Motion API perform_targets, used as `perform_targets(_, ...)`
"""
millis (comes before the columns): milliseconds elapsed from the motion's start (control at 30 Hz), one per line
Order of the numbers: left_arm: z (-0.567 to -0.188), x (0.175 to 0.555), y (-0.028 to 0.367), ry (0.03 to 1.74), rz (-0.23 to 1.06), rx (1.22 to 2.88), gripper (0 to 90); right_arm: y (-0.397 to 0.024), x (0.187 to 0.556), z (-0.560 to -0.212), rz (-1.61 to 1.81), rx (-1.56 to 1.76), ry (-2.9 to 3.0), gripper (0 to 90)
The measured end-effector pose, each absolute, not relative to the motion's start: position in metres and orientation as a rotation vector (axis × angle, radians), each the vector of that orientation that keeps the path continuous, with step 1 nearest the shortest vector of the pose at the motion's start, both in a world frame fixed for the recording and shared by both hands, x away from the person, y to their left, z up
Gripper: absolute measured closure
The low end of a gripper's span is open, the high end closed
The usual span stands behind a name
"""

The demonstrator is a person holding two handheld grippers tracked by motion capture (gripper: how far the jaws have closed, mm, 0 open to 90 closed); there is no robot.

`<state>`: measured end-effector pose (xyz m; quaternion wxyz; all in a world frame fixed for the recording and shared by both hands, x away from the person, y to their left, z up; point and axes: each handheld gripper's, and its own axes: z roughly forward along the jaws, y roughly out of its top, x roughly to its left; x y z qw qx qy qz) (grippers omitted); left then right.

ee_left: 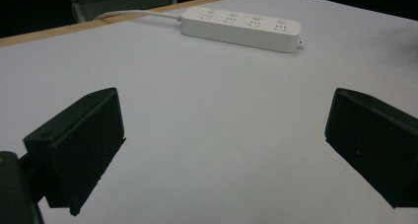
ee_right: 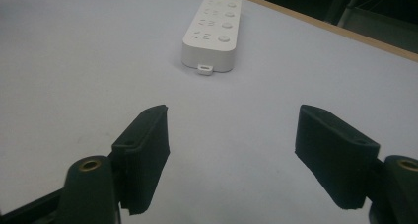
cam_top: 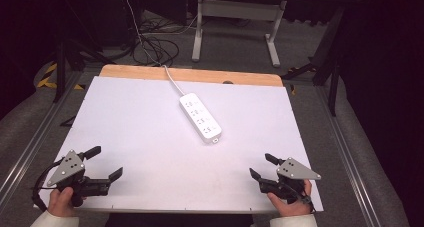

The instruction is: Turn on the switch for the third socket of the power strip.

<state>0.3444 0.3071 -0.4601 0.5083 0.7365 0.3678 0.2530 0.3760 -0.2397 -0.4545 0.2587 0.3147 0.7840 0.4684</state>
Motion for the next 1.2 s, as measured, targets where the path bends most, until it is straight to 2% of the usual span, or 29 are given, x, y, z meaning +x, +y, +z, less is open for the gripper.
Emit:
perform_targets(200, -0.460, 0.344, 0.306, 0.898, 0.649, 1.785, 1.9, -0.240, 0.377, -0.454, 1.276, 0.865, 2.140, 29.7)
perform_targets(767, -0.458, 0.342, 0.305, 0.906, 0.641, 1.798, 1.9, -0.240, 0.377, -0.451, 1.275, 0.859, 2.145, 29.7)
perform_targets(1200, -0.457, 0.341, 0.305, 0.906, 0.643, 1.818, 2.0, -0.234, 0.384, -0.435, 1.253, 0.851, 2.177, 29.7)
